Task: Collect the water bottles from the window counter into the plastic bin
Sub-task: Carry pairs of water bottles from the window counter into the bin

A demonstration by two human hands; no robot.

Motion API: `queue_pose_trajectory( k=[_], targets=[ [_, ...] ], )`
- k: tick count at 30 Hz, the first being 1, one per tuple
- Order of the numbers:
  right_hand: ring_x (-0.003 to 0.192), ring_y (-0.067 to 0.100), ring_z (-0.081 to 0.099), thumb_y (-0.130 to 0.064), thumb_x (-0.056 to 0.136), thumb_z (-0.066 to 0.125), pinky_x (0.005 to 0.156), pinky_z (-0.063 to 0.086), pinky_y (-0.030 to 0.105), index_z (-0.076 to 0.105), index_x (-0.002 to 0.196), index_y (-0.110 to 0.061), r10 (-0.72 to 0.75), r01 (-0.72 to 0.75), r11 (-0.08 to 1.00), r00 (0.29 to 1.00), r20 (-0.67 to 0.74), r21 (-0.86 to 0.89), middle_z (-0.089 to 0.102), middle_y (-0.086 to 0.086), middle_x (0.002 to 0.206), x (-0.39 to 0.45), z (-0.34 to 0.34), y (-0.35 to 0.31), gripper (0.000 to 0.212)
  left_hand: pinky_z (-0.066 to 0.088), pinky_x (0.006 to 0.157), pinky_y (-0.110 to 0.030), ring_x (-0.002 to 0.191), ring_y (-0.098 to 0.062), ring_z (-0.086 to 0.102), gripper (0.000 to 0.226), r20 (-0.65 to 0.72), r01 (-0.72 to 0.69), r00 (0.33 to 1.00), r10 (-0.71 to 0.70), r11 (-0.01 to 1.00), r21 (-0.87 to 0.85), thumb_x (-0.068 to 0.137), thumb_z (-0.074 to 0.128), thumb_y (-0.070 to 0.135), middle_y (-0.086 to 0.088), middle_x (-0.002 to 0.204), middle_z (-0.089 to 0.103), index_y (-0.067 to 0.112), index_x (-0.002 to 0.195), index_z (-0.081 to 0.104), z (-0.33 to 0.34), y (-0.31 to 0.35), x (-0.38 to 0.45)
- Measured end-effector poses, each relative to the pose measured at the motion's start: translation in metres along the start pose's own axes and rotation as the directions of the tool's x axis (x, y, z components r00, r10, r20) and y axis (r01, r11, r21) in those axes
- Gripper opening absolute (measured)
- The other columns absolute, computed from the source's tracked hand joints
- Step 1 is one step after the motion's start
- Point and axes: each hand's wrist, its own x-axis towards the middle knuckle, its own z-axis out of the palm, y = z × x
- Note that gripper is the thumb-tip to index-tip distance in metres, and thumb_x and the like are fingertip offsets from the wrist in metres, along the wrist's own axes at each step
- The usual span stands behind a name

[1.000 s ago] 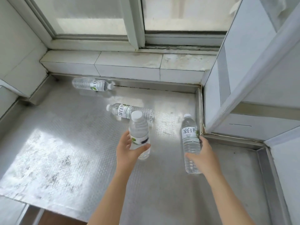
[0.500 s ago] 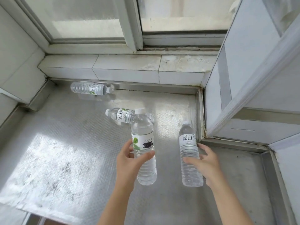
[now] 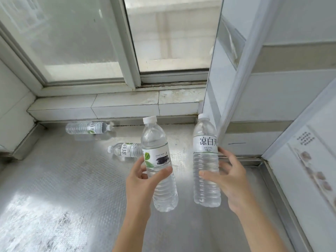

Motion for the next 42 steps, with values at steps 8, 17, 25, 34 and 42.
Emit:
queue_pose_trajectory(
  k=[8, 17, 25, 34, 42],
  targets=[
    [0.083, 0.012, 0.071, -0.005, 0.046, 0.083, 0.067, 0.053, 0.027, 0.054, 0.119, -0.039, -0.268, 0.277, 0.960, 0.950, -0.158, 0.038, 0.072, -0.002, 0.098, -0.104, 0.001, -0.031, 0.086, 0.051, 0.063, -0.020, 0.078, -0.014, 0.066, 0.050, 0.238, -0.186, 0.953, 0.189, 0.982, -0.034, 0.049, 0.087, 0.023, -0.001, 0.092, 0.076, 0.041, 0.093, 0.073, -0.011, 0.045, -0.034],
    [0.100, 0.018, 0.067, -0.019, 0.041, 0.088, 0.088, 0.054, 0.051, 0.050, 0.119, -0.054, -0.327, 0.343, 0.938, 0.838, -0.437, -0.045, 0.070, -0.002, 0.108, -0.238, 0.022, -0.009, 0.093, 0.049, 0.067, -0.029, 0.080, -0.023, 0.062, 0.052, 0.544, -0.232, 0.803, 0.241, 0.969, -0.087, 0.051, 0.087, 0.025, -0.002, 0.093, 0.074, 0.034, 0.100, 0.073, -0.050, 0.053, -0.100],
    [0.097, 0.018, 0.068, -0.012, 0.043, 0.085, 0.086, 0.055, 0.049, 0.050, 0.124, -0.046, -0.296, 0.329, 0.941, 0.701, -0.649, -0.074, 0.069, -0.003, 0.110, -0.342, 0.043, 0.017, 0.095, 0.045, 0.068, -0.027, 0.075, -0.013, 0.056, 0.056, 0.757, -0.214, 0.615, 0.222, 0.971, -0.110, 0.045, 0.085, 0.037, 0.002, 0.090, 0.075, 0.033, 0.100, 0.073, -0.080, 0.044, -0.161],
    [0.098, 0.018, 0.067, -0.006, 0.047, 0.088, 0.082, 0.056, 0.048, 0.050, 0.118, -0.056, -0.257, 0.301, 0.947, 0.508, -0.822, -0.110, 0.070, -0.004, 0.107, -0.439, 0.033, 0.047, 0.096, 0.057, 0.081, -0.046, 0.094, -0.029, 0.065, 0.054, 0.893, -0.216, 0.395, 0.217, 0.966, -0.139, 0.047, 0.088, 0.031, 0.002, 0.094, 0.075, 0.035, 0.099, 0.074, -0.080, 0.045, -0.238],
    [0.097, 0.016, 0.067, -0.006, 0.045, 0.088, 0.078, 0.057, 0.045, 0.052, 0.116, -0.056, -0.217, 0.302, 0.946, 0.316, -0.923, -0.119, 0.070, -0.007, 0.105, -0.566, 0.005, 0.086, 0.093, 0.055, 0.088, -0.054, 0.095, -0.033, 0.066, 0.053, 0.969, -0.172, 0.178, 0.171, 0.975, -0.141, 0.046, 0.088, 0.028, 0.000, 0.094, 0.076, 0.034, 0.097, 0.075, -0.074, 0.021, -0.357]
  ],
)
